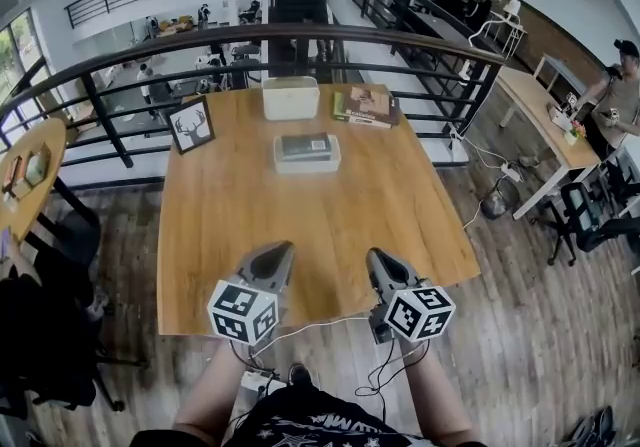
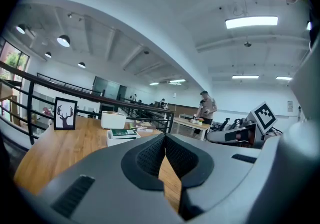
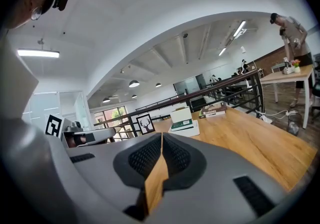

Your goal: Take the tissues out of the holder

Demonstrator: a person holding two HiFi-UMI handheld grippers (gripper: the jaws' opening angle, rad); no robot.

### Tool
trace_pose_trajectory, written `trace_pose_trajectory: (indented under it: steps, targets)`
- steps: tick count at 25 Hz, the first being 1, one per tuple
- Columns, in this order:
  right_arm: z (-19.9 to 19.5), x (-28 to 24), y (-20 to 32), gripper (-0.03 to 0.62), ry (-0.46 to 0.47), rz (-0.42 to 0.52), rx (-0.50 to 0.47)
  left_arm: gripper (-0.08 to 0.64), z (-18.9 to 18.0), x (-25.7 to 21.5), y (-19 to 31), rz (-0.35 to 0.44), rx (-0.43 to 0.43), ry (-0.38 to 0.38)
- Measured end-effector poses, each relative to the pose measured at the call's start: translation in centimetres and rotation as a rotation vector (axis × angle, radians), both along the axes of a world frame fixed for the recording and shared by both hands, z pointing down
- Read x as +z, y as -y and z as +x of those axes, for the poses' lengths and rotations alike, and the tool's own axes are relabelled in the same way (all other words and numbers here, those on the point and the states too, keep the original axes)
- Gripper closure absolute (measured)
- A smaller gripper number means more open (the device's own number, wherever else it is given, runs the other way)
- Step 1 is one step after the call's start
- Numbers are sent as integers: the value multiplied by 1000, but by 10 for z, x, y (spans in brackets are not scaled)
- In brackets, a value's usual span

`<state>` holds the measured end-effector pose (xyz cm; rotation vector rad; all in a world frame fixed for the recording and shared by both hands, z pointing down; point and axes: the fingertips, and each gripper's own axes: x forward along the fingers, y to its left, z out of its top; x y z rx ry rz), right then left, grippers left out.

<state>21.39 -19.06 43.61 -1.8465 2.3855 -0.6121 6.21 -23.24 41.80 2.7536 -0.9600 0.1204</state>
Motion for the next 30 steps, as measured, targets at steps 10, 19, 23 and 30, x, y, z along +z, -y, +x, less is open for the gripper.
trace_pose_trajectory:
  steps: [10, 19, 23, 30]
  targets:
    - [16, 6, 17, 574, 63, -18, 17, 548, 5, 6, 15, -41, -7, -33]
    - [1, 6, 61, 574, 58, -10, -87, 547, -29, 7, 34, -75, -127, -56]
    - [3, 0, 93, 574, 80, 3, -121, 548, -36, -3, 54, -63, -181, -59]
    - [10, -8, 148, 574, 81, 14, -177, 547, -37, -6, 85, -51, -240, -30]
